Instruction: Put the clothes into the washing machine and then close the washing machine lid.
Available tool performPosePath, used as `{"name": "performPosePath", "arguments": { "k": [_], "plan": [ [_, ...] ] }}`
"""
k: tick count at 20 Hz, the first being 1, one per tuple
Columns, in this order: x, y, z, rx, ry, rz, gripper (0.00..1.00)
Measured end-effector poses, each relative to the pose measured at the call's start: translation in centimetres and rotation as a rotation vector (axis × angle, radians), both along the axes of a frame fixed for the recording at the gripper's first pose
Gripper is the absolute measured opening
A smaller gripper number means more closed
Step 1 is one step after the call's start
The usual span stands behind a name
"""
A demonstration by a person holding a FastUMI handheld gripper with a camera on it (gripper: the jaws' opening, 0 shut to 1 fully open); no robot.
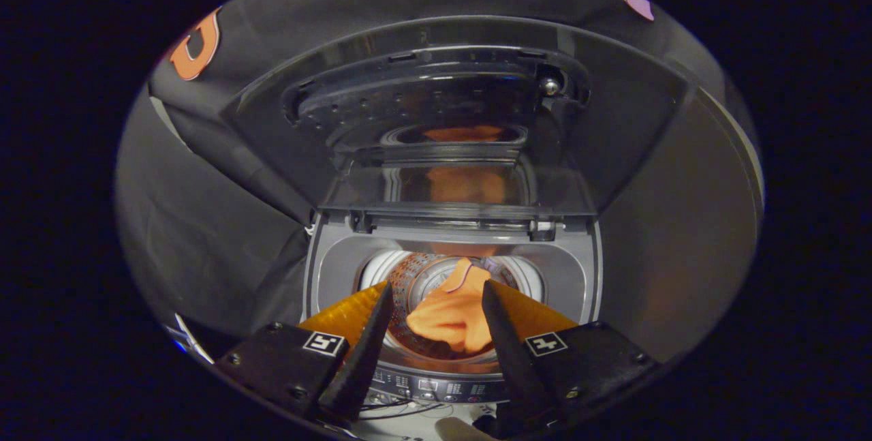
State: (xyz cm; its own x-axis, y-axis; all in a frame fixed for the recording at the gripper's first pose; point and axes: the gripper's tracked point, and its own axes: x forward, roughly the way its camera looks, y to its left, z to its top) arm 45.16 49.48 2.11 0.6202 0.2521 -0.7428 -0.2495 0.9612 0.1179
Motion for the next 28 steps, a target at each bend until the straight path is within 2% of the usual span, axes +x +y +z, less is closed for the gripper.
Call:
{"name": "performPosePath", "arguments": {
  "k": [4, 10, 17, 20, 28],
  "plan": [
    [-0.4, -0.6, 0.6, -0.003, -0.025, -0.011, 0.82],
    [-0.3, -1.7, 3.4, -0.042, -0.145, 0.002, 0.82],
    [0.1, -2.0, 8.8, -0.050, -0.300, 0.001, 0.82],
    [0.6, -1.3, 11.0, -0.035, -0.358, 0.024, 0.82],
    [2.9, -0.8, 17.0, 0.027, -0.438, -0.018, 0.82]
  ]
}}
